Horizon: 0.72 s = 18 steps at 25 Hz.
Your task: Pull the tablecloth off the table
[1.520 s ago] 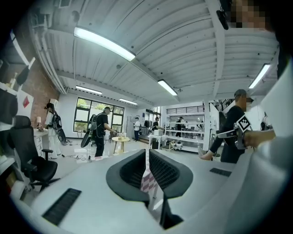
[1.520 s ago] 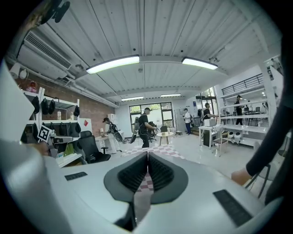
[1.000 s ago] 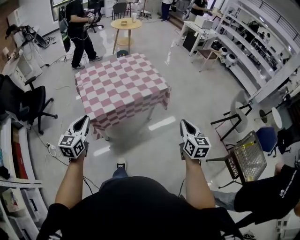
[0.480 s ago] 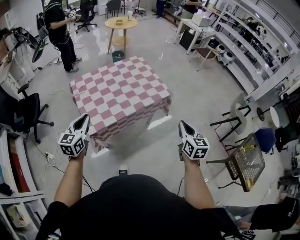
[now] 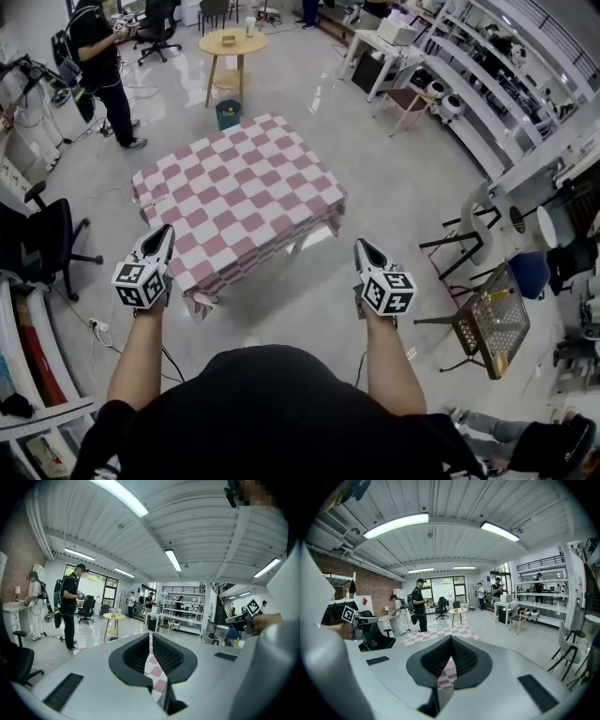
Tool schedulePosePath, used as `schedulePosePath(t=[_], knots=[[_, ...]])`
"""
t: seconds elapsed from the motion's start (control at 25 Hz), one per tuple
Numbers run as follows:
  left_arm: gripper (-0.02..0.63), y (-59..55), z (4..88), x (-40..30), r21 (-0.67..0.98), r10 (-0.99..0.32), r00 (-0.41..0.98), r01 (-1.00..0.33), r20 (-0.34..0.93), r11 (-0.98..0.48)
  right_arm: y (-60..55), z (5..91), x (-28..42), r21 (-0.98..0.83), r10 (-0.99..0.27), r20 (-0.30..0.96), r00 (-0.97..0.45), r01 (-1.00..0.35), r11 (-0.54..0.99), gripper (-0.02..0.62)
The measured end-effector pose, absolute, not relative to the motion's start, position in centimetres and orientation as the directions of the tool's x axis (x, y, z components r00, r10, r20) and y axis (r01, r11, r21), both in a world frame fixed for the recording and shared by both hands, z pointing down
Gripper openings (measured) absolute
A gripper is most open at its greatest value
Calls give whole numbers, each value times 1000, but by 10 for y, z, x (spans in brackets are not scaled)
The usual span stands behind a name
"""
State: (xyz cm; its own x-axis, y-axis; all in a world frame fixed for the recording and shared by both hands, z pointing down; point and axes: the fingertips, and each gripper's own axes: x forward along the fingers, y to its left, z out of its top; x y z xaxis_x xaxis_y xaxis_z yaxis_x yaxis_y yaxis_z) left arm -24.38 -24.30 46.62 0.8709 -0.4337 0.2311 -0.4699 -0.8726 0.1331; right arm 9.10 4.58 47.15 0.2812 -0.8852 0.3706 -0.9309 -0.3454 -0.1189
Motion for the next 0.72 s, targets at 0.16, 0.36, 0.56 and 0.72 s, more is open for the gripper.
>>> schedulePosePath(t=[0.16,0.36,0.56,0.72], knots=[[40,-267,469,-236,141,-415,878,-454,238,-880,24,472,93,-123,-884,369,288,-927,-354,28],[40,-281,470,-224,136,-389,889,-428,243,-894,1,475,95,-128,-885,368,284,-928,-351,28],[40,-292,476,-225,144,-385,889,-426,248,-893,-11,479,92,-127,-886,371,277,-930,-344,28],[40,-297,483,-223,151,-379,888,-426,261,-892,-16,481,97,-126,-885,373,277,-931,-344,28]])
